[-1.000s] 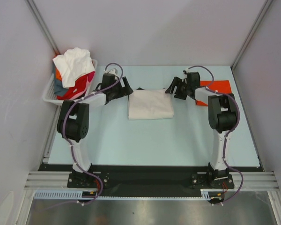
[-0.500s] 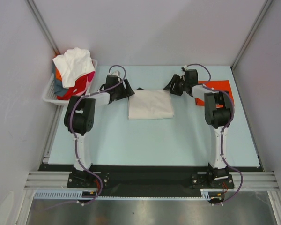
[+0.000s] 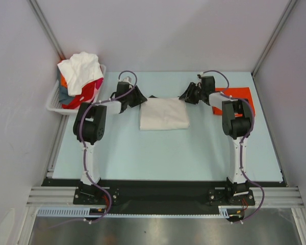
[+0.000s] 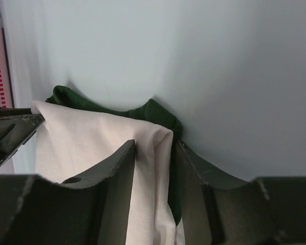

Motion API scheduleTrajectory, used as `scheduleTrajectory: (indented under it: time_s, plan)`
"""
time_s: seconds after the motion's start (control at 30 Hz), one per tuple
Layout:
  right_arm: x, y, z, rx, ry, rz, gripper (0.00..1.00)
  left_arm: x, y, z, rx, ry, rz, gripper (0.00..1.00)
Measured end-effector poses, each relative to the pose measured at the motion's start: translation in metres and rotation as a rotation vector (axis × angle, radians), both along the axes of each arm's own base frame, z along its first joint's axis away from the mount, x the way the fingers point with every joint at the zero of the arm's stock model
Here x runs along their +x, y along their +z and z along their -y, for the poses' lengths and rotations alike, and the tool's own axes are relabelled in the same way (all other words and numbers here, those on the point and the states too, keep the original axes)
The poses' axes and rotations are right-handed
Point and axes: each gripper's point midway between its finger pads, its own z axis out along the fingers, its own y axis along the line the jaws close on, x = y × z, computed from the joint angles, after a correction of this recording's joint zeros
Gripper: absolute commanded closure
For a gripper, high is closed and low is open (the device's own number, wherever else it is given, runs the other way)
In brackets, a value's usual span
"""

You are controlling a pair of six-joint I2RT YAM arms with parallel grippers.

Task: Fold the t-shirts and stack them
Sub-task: Neatly place the folded tshirt to the corner

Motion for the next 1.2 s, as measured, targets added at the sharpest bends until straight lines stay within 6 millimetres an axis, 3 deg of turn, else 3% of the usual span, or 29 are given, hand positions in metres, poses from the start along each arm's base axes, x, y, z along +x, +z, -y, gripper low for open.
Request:
scheduleTrajectory:
  time_s: [0.2,0.3,0.4,0.67,0.83,1.03,1.2]
  plan:
    - [0.006,-0.003,-0.005,0.030,0.005,-0.020,0.73,0.001,-0.005,0.003,-0.024,0.013,-0.010,0.64]
    - [0.010,-0.006,-0.009,0.046,0.007,-0.032,0.90,0.003,-0.006,0.007,-0.035,0.016,-0.014,0.86]
    - [0.012,-0.007,-0.011,0.061,0.007,-0.045,1.00,0.004,-0.008,0.010,-0.045,0.021,-0.020,1.00]
    - [0.007,-0.003,-0.010,0.067,0.002,-0.042,1.00,0.006,-0.004,0.014,-0.039,0.021,0.010,1.00]
    - [-0.006,0.017,0.001,0.072,-0.011,-0.021,1.00,-0.004,0.013,0.021,-0.039,-0.001,0.079,1.00]
    - [-0.018,0.070,0.011,0.095,-0.015,0.056,1.00,-0.017,0.061,0.040,-0.072,-0.046,0.201,1.00]
    - [-0.033,0.102,0.035,0.104,-0.053,0.101,1.00,-0.031,0.108,0.066,-0.102,-0.104,0.315,1.00]
